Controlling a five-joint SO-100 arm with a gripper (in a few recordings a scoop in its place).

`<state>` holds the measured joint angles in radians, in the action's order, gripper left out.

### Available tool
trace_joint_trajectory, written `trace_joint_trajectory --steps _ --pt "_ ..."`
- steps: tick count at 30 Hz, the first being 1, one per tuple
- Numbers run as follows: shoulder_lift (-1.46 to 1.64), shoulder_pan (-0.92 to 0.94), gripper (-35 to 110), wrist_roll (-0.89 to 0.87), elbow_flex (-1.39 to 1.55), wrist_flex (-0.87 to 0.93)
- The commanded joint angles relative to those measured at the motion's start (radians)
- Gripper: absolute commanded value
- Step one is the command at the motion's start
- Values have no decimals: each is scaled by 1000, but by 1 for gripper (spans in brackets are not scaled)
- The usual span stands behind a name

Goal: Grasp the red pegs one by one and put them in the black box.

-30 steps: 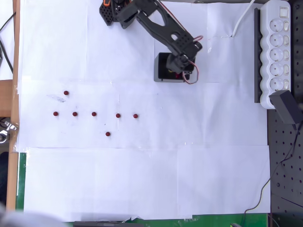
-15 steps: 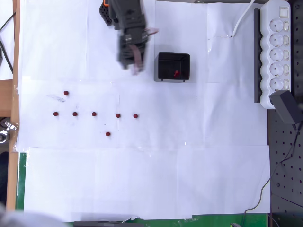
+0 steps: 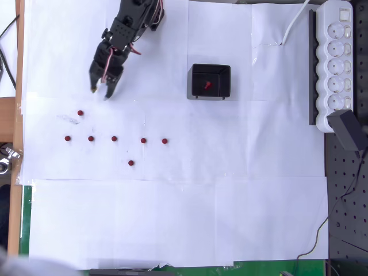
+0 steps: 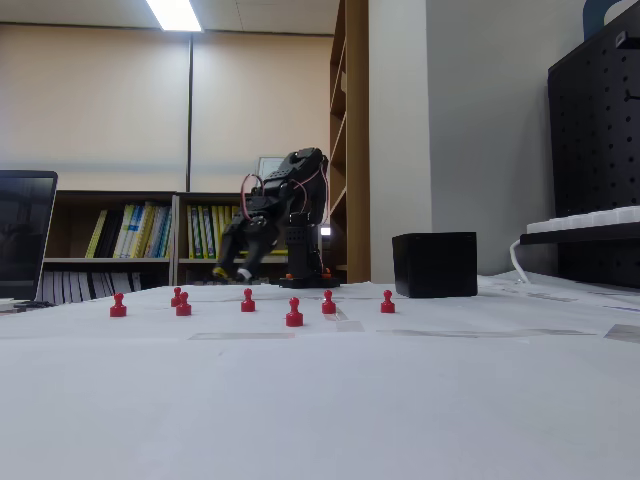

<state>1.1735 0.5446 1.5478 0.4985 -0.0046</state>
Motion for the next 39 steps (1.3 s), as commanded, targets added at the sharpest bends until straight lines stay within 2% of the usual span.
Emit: trace_joint_trajectory --steps 1,7,17,39 --pt "114 25 15 20 58 -149" --pt "302 20 15 31 135 -230" --pt "480 -6 15 61 275 -227" --pt "584 34 15 60 387 -221"
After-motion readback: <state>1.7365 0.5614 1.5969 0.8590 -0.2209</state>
